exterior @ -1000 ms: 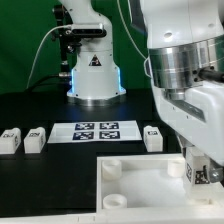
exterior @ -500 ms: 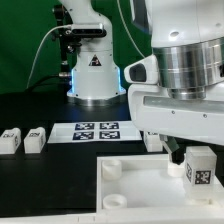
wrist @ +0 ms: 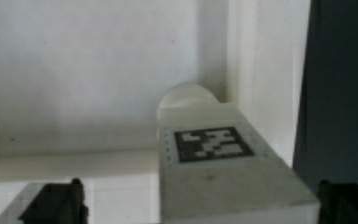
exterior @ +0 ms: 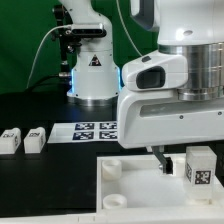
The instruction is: Assemble one leg
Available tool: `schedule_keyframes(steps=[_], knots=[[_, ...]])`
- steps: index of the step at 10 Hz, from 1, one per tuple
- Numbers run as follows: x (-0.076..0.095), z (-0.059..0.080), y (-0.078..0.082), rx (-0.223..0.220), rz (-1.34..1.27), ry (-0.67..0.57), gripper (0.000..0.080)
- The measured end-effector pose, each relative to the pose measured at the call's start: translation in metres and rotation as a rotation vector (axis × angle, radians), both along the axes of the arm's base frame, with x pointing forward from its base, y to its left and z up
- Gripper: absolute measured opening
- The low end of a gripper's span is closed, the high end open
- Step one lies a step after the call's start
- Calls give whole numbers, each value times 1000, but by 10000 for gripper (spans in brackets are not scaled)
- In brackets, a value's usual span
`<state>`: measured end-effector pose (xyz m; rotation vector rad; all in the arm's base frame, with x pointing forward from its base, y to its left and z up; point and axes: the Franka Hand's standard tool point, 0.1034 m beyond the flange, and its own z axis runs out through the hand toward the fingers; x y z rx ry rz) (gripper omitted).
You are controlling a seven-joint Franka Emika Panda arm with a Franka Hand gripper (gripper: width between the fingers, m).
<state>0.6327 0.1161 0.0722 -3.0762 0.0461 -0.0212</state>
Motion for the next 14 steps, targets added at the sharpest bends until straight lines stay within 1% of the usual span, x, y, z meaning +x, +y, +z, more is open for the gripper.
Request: schedule_keyframes(steps=[1, 2, 3, 4, 5, 6, 8, 10, 12, 14], knots=[[0, 0, 0, 0, 0, 0, 640], [0, 0, 1, 4, -40, 3, 481], [0, 0, 3, 16, -185, 15, 481], [0, 0, 3, 18, -266, 20, 285], [0, 0, 3, 19, -324, 25, 290], [0, 0, 2, 25, -456, 35, 290], [1, -1, 0, 61, -785, 64, 290], [-1, -1, -3, 121, -1216, 92, 290], [-1, -2, -2, 153, -1502, 144, 291], [-2, -2, -2, 153, -1505, 144, 291]])
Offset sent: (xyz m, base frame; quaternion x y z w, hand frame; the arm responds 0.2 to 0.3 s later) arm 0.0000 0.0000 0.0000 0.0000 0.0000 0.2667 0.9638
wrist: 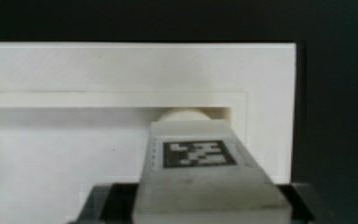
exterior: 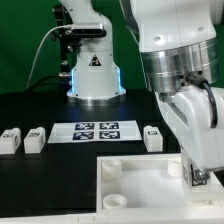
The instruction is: Assemble one leg
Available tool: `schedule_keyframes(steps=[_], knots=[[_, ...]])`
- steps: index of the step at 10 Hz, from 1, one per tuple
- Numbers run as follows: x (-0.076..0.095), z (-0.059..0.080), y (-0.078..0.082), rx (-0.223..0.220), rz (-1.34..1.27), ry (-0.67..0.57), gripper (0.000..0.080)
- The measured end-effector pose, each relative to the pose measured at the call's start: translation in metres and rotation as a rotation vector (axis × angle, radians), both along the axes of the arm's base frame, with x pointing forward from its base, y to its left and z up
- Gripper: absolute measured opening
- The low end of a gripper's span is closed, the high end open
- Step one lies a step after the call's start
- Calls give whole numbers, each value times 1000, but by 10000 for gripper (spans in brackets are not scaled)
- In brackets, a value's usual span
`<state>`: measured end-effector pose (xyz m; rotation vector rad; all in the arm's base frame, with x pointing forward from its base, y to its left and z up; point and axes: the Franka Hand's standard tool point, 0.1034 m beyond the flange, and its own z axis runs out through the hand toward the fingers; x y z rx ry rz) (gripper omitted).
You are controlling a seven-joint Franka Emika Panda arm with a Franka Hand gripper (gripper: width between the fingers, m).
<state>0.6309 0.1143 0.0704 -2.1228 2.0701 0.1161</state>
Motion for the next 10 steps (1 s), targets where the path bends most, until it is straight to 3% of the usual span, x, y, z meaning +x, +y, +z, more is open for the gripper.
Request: schedule_keyframes(steps=[1, 2, 3, 4, 7, 10], knots=[[0, -1, 0, 0, 1, 1, 291], [0, -1, 1, 0, 5, 1, 503], [-1, -2, 1, -7, 98, -15, 503], [-2, -2, 3, -13, 212, -33, 608], [-2, 4, 13, -36, 628, -100, 646], [-2, 2, 9, -58, 912, -147, 649]])
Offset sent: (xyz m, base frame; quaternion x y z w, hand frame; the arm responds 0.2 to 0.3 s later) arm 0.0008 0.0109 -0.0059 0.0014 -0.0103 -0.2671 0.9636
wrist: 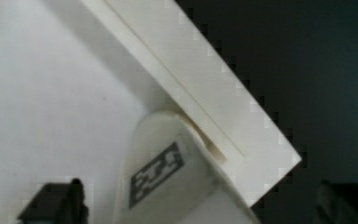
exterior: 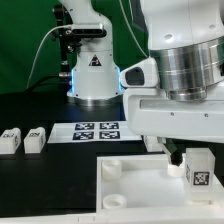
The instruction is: Assemble one leg
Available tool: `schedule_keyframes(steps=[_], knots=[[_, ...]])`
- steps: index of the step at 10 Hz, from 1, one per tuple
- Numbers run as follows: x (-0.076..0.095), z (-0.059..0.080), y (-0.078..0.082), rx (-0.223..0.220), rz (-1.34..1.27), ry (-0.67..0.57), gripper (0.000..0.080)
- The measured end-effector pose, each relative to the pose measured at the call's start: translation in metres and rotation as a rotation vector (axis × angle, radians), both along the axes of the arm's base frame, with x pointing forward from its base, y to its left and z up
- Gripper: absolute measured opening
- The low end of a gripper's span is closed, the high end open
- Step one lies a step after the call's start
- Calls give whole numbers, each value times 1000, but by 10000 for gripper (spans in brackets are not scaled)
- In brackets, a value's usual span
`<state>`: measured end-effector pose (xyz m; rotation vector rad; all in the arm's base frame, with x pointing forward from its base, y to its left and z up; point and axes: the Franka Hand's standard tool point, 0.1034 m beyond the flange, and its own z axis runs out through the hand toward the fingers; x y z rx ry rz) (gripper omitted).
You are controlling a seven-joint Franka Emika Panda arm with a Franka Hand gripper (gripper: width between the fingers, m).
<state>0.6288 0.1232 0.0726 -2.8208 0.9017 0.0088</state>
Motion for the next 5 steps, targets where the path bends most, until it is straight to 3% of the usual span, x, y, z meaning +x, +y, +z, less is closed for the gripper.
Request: schedule_keyframes(steps=[1, 3, 5], knots=[[0, 0, -2, -13, 135, -21, 649], [7, 3, -5, -93, 531, -27, 649], [6, 1, -6, -93, 514, -28, 649]])
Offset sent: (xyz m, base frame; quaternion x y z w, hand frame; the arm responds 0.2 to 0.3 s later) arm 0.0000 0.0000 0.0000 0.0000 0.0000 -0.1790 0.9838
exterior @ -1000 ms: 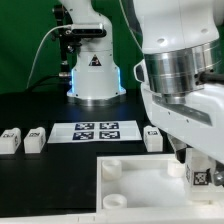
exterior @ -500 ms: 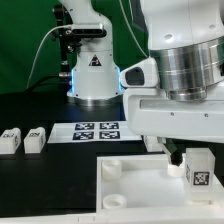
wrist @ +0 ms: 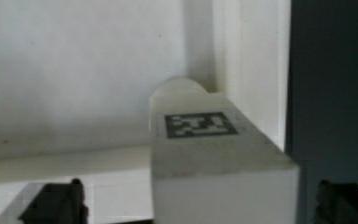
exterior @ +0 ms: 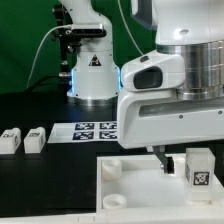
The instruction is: Assemble one leg
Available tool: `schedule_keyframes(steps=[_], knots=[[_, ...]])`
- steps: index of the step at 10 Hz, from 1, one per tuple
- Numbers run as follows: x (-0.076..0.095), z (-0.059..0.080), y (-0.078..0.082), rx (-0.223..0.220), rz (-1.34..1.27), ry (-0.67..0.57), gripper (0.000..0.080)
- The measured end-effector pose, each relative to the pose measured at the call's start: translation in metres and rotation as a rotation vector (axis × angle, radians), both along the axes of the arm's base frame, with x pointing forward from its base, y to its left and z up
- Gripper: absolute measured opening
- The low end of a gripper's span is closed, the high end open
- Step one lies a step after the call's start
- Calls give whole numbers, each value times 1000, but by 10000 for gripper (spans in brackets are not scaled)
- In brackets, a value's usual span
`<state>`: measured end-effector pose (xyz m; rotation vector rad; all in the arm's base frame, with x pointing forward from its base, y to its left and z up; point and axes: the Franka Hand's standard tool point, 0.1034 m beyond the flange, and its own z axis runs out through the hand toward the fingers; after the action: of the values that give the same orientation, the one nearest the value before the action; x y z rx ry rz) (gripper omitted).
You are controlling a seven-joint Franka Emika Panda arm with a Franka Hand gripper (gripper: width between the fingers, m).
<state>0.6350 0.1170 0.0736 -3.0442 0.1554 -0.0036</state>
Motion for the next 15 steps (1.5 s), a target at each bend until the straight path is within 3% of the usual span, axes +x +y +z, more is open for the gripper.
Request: schedule_keyframes(steps=[2, 3, 4, 5, 8, 12, 15], knots=[[0, 0, 0, 0, -1, 0, 419], [0, 0, 2, 10, -145, 15, 419], [0, -1, 0, 9, -244, 25, 294], [0, -1, 0, 9, -305, 31, 294], [0, -1, -1, 20, -894, 83, 294], [-3, -3, -2, 102, -1553, 158, 294], [-3, -3, 0, 101, -1556, 160, 294]])
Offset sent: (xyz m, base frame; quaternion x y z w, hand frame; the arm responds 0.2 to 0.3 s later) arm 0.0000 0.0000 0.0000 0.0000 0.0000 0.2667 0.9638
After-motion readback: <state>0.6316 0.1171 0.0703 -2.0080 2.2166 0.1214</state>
